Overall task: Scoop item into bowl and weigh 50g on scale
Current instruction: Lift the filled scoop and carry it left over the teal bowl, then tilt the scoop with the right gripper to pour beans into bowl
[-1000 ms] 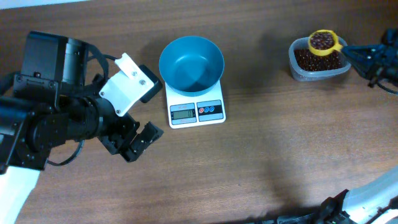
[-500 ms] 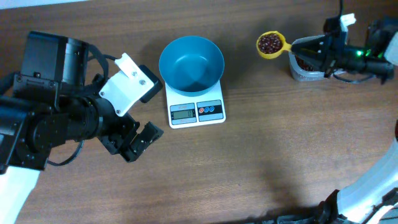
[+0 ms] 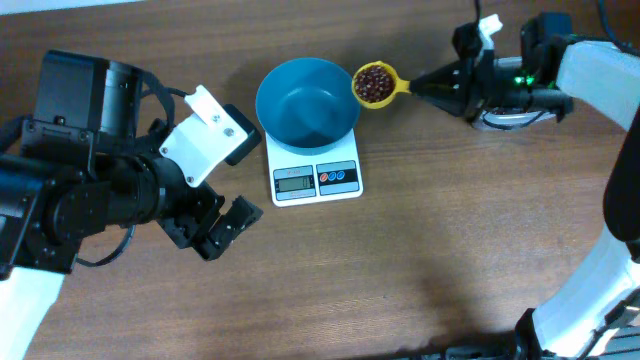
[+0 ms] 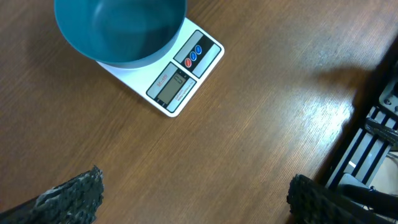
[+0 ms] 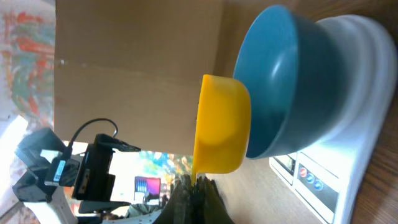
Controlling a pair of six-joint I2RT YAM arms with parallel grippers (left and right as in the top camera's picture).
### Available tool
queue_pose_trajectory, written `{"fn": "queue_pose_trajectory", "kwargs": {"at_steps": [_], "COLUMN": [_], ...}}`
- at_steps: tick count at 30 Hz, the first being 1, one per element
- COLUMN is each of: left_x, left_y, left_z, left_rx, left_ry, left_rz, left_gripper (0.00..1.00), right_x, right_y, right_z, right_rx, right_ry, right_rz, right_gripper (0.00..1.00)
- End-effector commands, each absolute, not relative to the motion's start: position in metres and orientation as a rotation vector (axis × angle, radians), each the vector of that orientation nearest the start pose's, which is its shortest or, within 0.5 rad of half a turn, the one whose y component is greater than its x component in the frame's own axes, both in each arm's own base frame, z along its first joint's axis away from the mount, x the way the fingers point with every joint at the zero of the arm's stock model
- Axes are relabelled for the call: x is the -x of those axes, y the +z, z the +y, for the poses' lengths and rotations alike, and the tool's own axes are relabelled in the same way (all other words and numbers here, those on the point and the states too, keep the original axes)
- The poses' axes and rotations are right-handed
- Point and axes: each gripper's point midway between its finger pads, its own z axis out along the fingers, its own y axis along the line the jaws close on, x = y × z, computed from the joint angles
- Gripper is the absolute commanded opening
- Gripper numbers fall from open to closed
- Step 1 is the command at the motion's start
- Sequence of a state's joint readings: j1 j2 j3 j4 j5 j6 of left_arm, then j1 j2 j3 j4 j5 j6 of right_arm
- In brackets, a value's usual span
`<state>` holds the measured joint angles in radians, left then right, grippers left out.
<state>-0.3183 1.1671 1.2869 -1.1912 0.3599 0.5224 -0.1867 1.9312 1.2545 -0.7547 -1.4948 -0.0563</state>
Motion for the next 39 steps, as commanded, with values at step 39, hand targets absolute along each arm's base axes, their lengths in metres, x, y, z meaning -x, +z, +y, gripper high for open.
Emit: {"fn": "queue_pose_trajectory", "kwargs": {"at_steps": [39], "left_x": [-0.232], "left_y": [0.242], "left_z": [-0.143], "left_rx": [-1.153], "left_ry": [-0.417], "left_rz": [2.306], "left_gripper": [0.98], "right_x": [-0.409], "right_y": [0.178], "right_z": [0.17], "right_rx": [0.494], "right_ry": [1.736], "right_rz": [1.993], "right_gripper": [0.04]}}
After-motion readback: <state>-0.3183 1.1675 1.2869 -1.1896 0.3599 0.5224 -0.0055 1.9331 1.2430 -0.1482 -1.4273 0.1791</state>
